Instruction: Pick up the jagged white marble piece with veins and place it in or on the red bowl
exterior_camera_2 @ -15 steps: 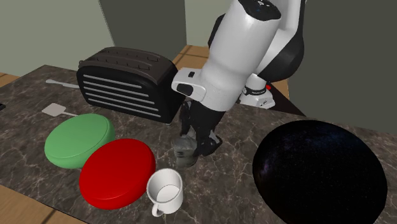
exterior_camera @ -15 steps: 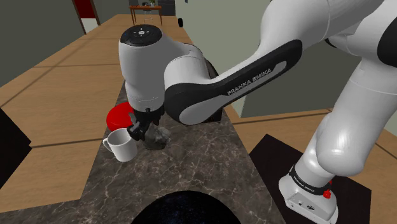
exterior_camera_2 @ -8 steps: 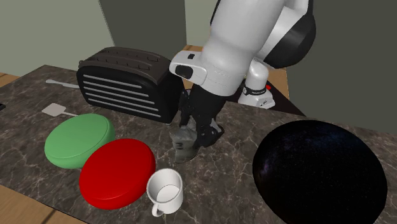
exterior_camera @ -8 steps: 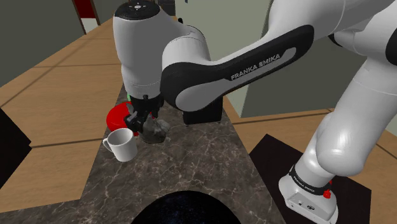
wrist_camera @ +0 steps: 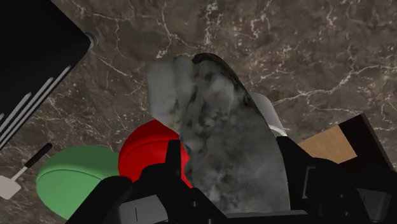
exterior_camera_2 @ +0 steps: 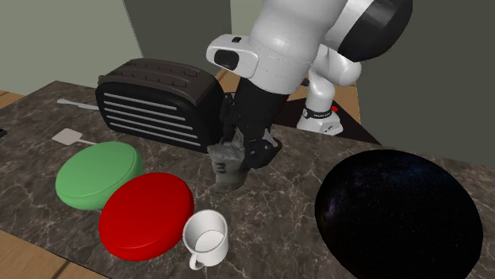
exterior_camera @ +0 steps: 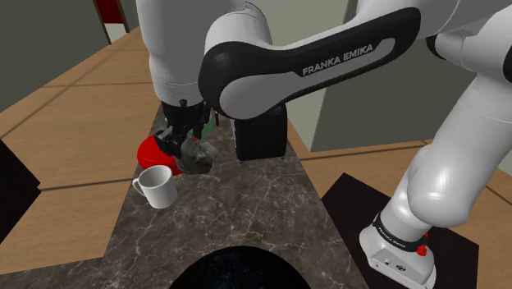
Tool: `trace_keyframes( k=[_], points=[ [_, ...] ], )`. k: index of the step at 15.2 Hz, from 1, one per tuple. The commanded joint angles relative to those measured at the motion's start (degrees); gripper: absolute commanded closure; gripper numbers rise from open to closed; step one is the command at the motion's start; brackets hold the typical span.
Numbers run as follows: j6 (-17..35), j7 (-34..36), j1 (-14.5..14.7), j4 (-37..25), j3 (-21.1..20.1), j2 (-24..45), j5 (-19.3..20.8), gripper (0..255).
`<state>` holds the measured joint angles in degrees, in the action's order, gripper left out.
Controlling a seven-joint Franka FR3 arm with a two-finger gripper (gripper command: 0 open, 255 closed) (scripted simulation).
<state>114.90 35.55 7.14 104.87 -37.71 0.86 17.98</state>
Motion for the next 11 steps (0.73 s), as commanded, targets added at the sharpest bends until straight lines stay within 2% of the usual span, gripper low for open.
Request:
trace_keyframes(
  k=[1,6,11],
  points=[
    [-1.5,-0.4,0.1,-1.5,-0.1,-0.1,-0.2,255],
    [-5.0,-1.3,0.2,-5.0,-0.2,-0.1,-0.6,255],
    [-8.1,-2.9,0.5,-16.8,0.9,10.3,5.2,255]
  ],
)
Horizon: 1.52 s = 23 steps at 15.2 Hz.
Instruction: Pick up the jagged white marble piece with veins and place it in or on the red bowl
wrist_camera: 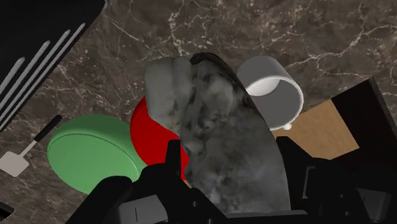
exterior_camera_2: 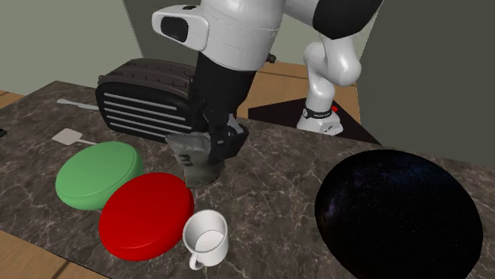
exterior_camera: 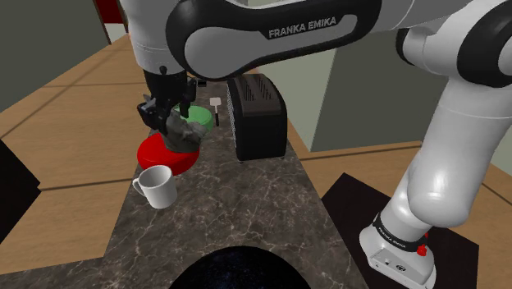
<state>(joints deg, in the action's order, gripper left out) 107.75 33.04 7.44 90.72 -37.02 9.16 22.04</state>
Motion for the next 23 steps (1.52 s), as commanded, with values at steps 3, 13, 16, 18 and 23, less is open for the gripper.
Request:
trace_keyframes(
  k=[3,13,16,18,23],
  points=[
    [-3.7,-1.8,1.6,-11.4,1.3,8.8,4.5,255],
    [-11.9,-8.1,8.8,-39.6,5.4,28.2,11.6,255],
    [-8.8,-7.0,7.3,-34.9,5.1,26.9,11.3,255],
    [-7.0,-6.4,6.4,-32.2,5.0,26.3,11.1,255],
    [-2.8,-4.9,4.9,-26.6,4.9,25.3,11.1,255]
  ],
)
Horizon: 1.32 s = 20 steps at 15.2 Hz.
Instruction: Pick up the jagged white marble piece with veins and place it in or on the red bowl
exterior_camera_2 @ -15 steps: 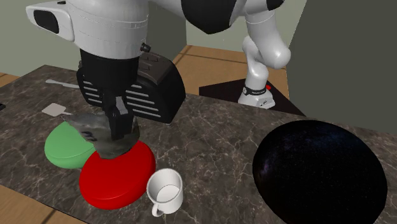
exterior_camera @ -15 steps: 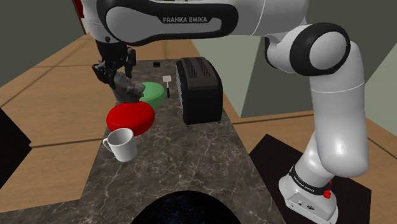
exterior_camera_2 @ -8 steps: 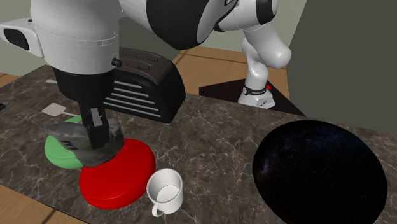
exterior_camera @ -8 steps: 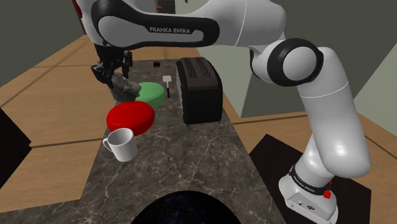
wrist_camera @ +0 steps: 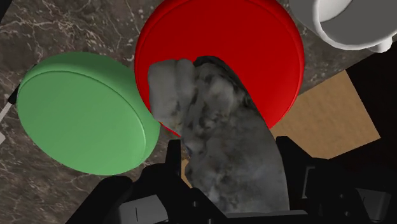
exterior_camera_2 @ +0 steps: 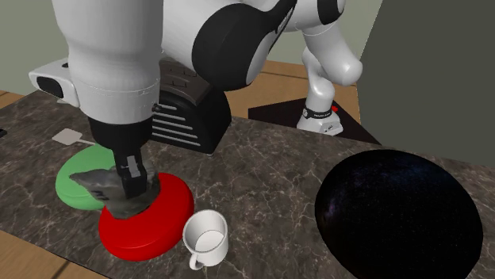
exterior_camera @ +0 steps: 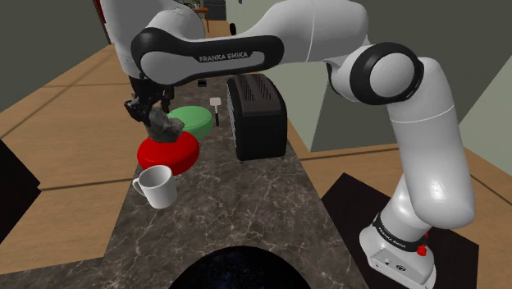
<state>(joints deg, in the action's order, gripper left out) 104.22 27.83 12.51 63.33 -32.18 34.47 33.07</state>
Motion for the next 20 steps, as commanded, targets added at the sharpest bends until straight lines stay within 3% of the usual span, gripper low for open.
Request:
trace_keyframes(
  k=[1,11,12,17,20],
  points=[
    [1.6,0.6,-0.4,1.8,0.0,-0.1,0.1,255],
    [3.4,1.2,-0.9,4.0,0.1,-0.3,0.2,255],
    [3.5,1.2,-0.9,4.0,0.1,-0.3,0.2,0],
    [3.4,1.2,-0.9,4.0,0.1,-0.3,0.2,0],
    [-1.0,0.4,0.0,0.9,-0.5,-1.9,-0.6,0]
  ],
)
